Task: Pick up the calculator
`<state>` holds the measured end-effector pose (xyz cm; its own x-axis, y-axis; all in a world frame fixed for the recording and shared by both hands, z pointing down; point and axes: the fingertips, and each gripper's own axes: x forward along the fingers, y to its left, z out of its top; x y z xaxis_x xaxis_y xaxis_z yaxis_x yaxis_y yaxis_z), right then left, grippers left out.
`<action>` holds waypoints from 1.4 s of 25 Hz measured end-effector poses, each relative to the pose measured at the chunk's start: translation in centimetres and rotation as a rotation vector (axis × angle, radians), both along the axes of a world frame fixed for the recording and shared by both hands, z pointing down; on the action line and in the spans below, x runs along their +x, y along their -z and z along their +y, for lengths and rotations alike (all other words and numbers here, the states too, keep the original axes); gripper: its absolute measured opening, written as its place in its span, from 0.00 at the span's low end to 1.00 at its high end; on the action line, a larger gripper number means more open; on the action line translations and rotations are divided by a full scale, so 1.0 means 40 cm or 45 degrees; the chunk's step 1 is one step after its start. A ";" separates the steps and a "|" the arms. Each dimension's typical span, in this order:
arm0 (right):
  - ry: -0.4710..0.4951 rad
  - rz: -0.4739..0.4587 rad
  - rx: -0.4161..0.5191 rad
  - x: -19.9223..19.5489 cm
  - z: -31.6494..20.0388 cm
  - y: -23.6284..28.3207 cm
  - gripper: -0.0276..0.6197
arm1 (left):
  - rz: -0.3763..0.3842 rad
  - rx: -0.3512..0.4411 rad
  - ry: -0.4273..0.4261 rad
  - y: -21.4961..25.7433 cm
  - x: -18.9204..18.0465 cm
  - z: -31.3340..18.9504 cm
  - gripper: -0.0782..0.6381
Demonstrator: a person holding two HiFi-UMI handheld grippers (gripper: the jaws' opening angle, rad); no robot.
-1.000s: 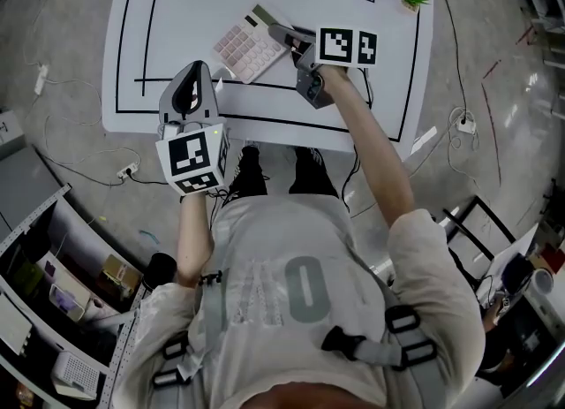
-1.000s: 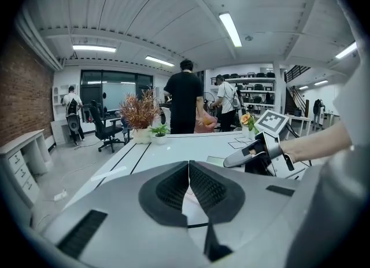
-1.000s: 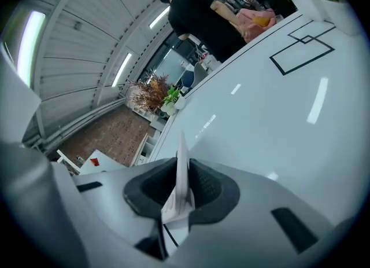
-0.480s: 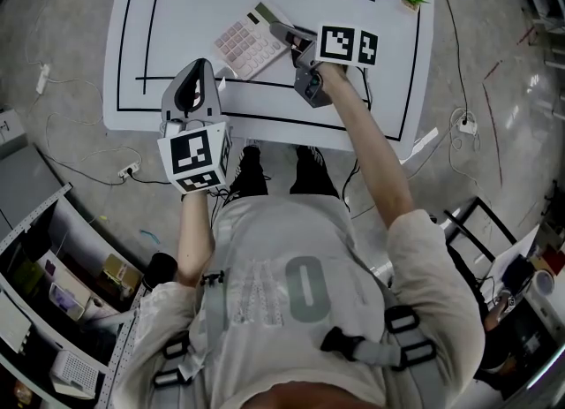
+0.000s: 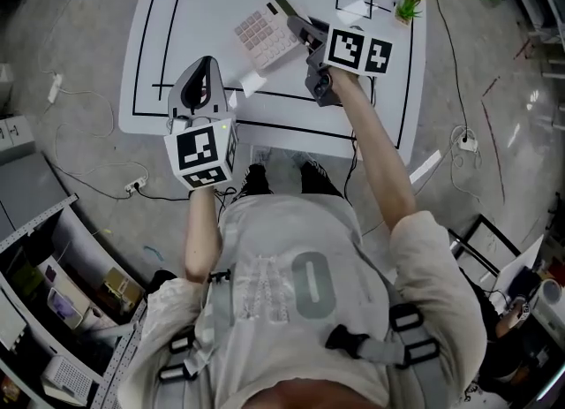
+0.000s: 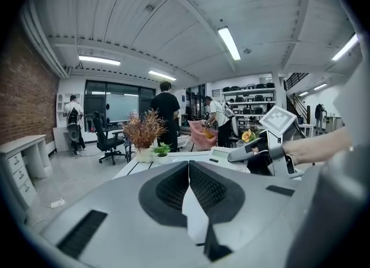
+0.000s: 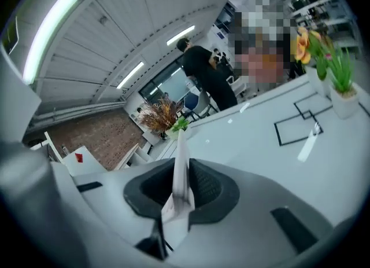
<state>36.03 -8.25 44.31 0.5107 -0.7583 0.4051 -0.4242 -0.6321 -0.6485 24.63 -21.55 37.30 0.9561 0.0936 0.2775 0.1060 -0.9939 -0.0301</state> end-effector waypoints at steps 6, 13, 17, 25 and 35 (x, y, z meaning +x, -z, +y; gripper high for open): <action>-0.041 0.319 -0.095 -0.006 0.019 0.182 0.15 | 0.127 0.002 0.024 0.093 -0.008 -0.001 0.14; -0.061 0.659 -0.207 -0.060 0.025 0.350 0.15 | 0.254 0.028 0.035 0.200 -0.021 0.001 0.14; -0.061 0.861 -0.312 -0.111 0.014 0.418 0.15 | 0.315 0.049 0.044 0.251 -0.042 0.001 0.14; -0.090 1.171 -0.461 -0.234 -0.013 0.494 0.15 | 0.402 0.083 0.077 0.309 -0.088 -0.019 0.14; -0.127 1.235 -0.486 -0.311 -0.011 0.484 0.15 | 0.409 0.080 0.090 0.315 -0.106 -0.038 0.14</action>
<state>23.61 -8.67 24.97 0.7979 -0.6027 -0.0084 -0.5903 -0.7840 0.1920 20.39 -23.07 24.70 0.9992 0.0160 -0.0361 0.0118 -0.9936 -0.1122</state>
